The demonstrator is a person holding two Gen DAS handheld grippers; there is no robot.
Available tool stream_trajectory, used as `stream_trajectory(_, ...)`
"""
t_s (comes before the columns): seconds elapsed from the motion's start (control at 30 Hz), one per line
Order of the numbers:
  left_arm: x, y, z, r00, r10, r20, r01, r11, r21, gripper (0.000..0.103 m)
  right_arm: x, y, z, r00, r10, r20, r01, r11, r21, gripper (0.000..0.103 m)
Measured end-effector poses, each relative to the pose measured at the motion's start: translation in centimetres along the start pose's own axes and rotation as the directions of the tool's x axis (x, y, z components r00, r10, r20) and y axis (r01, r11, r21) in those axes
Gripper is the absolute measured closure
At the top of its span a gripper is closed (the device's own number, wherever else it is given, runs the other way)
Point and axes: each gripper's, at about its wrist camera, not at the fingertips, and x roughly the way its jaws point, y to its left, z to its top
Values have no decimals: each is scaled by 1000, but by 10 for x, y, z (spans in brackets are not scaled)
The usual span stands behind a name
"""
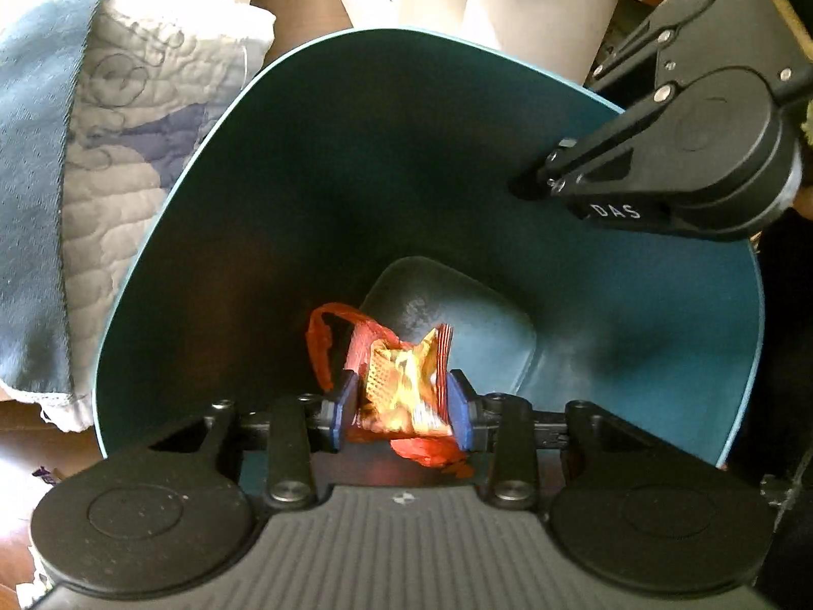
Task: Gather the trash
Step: 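Carry the orange wrapper with the left gripper into the teal bin and release, then lower the left gripper and grasp the white cloth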
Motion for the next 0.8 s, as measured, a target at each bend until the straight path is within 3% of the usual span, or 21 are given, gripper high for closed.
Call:
stream_trajectory(0.17,-6,-5,0,999,-2,33,2,1000,5,46,0,0,1,1000,0,-2,0,1000,-1,99)
stream_trajectory(0.43,-47,18,-17,995,18,100,-17,1000,-11,39,0,2,3,1000,-2,-6,2,1000,-7,99)
stream_trajectory(0.6,-85,59,-39,984,65,166,-44,991,-128,34,1,3,3,1000,-6,-7,6,1000,-5,99)
stream_trajectory(0.8,-119,113,-79,962,200,187,-137,943,-305,33,2,3,2,1000,-9,-12,9,1000,-3,99)
